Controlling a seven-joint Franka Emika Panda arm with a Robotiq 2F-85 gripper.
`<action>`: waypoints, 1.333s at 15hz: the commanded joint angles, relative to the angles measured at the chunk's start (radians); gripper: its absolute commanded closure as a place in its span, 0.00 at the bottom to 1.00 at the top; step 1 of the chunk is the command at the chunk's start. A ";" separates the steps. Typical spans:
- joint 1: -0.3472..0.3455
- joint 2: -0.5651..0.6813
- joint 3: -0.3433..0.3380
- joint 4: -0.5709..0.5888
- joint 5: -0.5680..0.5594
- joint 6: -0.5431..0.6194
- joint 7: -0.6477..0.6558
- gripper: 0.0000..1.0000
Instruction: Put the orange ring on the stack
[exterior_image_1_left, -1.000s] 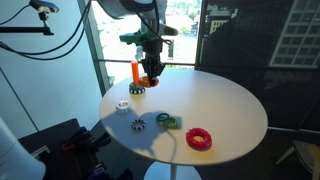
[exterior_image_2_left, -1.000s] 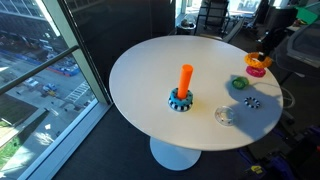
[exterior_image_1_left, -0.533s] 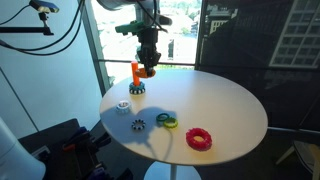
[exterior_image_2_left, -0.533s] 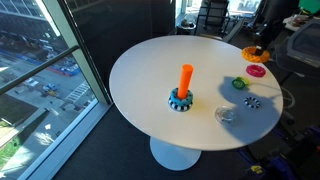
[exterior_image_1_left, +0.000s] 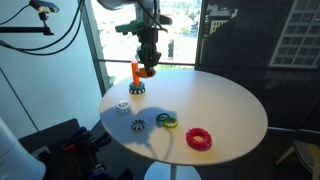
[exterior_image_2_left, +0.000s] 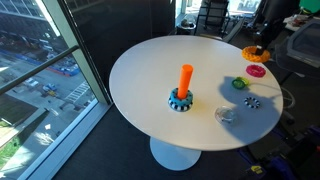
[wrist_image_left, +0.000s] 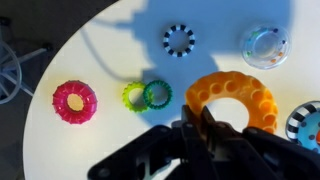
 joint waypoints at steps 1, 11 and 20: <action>0.001 -0.002 0.003 0.005 -0.002 -0.001 0.001 0.95; 0.048 0.030 0.055 0.092 -0.014 -0.020 0.001 0.95; 0.097 0.130 0.097 0.240 0.019 -0.022 -0.003 0.95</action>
